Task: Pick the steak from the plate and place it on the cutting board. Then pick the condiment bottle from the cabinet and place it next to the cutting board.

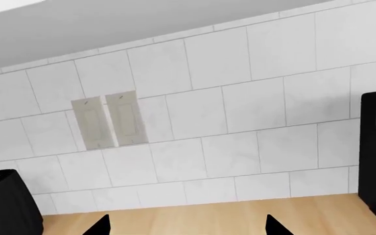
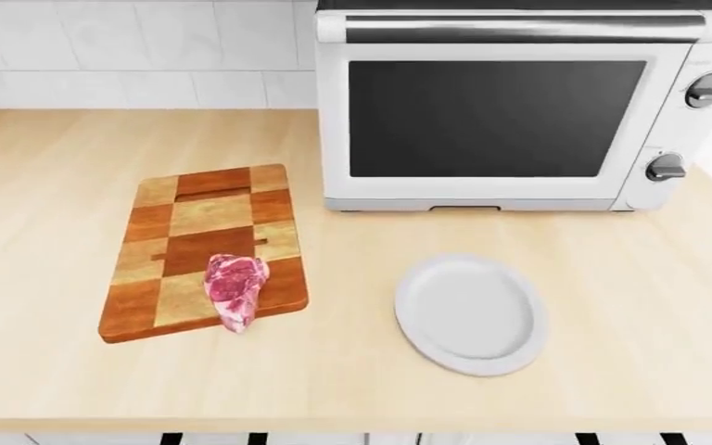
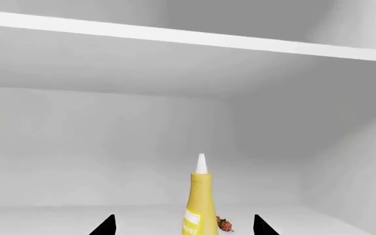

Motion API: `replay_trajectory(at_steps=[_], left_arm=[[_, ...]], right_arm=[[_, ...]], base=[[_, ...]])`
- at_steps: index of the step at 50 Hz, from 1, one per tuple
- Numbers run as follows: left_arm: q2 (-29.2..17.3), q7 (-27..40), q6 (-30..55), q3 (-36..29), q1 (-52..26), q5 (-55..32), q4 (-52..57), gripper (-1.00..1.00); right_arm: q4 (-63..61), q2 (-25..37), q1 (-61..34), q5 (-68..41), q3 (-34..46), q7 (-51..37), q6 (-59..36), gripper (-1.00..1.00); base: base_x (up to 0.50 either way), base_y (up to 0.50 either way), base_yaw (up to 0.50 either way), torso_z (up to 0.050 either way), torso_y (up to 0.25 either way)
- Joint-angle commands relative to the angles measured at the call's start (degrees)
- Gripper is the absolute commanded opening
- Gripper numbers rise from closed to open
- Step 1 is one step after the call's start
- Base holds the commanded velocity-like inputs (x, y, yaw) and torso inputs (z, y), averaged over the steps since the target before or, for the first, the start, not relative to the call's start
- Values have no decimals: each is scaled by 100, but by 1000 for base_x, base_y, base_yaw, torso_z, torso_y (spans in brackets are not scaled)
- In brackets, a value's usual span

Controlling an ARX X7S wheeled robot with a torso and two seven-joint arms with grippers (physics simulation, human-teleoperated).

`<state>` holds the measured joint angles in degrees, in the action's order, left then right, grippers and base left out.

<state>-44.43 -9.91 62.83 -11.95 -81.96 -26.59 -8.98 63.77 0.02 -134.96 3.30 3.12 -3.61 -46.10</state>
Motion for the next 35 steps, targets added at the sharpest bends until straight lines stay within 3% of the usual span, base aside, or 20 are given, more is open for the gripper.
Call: replay_trajectory(at_steps=[1,7,35], left_arm=[[-18,-3,21,-16,0,-11,44,100],[-22,4,48,-13,7,-26,78,100],[-87,36,19,-39,125,12,-43,100]], right_arm=[[-2,0,-4,1,1,0,1,100],[-2,0,-4,1,1,0,1,100],[-2,0,-4,1,1,0,1,100]], base=[[0,0,0,0,0],[-132,-324,0,0,0],[15,0,0,0,0]])
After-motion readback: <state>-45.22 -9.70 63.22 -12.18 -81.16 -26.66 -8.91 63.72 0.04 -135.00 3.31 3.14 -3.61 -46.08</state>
